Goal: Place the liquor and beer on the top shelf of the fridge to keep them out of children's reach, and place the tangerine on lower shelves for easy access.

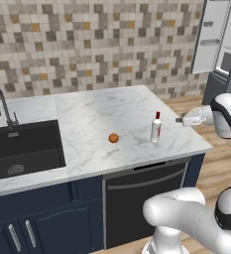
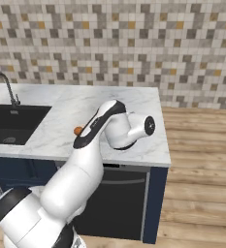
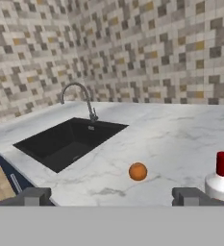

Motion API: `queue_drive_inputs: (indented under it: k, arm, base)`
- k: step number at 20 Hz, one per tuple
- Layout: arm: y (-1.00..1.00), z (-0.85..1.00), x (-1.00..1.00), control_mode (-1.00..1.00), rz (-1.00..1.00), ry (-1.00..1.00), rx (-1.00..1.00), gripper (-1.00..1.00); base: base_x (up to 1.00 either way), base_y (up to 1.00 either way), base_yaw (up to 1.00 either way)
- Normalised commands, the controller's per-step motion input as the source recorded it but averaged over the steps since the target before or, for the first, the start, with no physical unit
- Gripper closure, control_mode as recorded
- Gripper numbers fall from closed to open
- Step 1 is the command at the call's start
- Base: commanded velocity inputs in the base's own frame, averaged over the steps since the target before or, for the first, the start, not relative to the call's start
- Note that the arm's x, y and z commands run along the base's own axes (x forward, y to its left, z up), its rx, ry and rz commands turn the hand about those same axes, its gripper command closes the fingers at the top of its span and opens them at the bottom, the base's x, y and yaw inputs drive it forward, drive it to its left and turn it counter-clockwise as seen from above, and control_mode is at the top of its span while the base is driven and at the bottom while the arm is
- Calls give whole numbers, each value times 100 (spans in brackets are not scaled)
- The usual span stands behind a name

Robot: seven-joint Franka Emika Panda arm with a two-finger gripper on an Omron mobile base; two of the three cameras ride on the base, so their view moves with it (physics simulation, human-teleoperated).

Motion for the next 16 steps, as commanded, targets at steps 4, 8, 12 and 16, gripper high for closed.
queue_drive_inputs:
  k: [4, 8, 12, 16]
  arm:
    - [1, -23, 13, -100, 1, -16, 0, -100]
    - [1, -23, 18, -100, 0, -15, 0, -100]
    - [1, -24, 22, -100, 0, -12, 0, -100]
    - [3, -7, 24, -100, 0, -1, 0, -100]
  base:
    - [0, 0, 0]
    - [0, 0, 0]
    - [0, 0, 0]
    - [0, 0, 0]
